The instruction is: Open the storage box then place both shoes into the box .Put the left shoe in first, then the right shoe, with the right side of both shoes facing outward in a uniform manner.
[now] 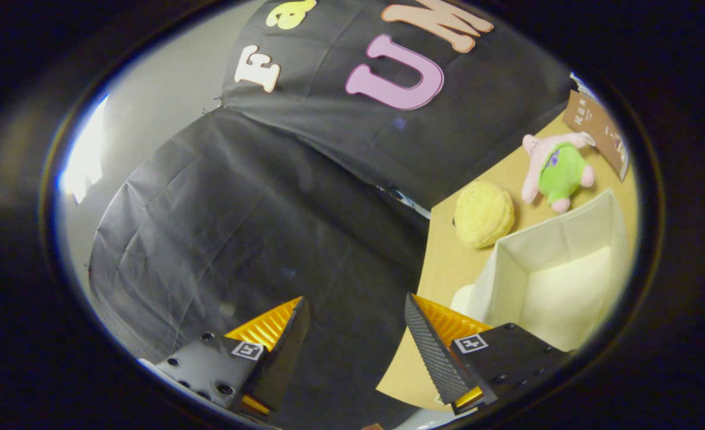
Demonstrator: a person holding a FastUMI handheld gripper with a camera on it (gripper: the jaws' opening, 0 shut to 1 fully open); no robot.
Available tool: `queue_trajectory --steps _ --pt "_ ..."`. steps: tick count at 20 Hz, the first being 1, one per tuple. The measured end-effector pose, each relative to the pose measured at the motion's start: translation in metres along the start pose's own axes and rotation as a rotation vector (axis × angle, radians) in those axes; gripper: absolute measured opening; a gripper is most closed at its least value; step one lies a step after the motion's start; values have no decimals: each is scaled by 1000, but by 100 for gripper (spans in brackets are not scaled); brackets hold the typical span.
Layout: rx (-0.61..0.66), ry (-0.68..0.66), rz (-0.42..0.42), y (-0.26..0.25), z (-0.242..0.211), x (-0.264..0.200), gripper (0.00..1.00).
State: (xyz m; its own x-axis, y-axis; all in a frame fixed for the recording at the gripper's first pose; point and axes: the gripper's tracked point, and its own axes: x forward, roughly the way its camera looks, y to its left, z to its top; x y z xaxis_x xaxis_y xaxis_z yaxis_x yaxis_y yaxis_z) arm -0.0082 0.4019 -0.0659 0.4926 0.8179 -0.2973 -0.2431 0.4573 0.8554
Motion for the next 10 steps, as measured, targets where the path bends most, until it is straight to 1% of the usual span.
queue_trajectory --steps 4,10 --pt "-115 -29 -82 -34 17 -44 99" --pt "-222 -89 -189 -83 58 -110 99"
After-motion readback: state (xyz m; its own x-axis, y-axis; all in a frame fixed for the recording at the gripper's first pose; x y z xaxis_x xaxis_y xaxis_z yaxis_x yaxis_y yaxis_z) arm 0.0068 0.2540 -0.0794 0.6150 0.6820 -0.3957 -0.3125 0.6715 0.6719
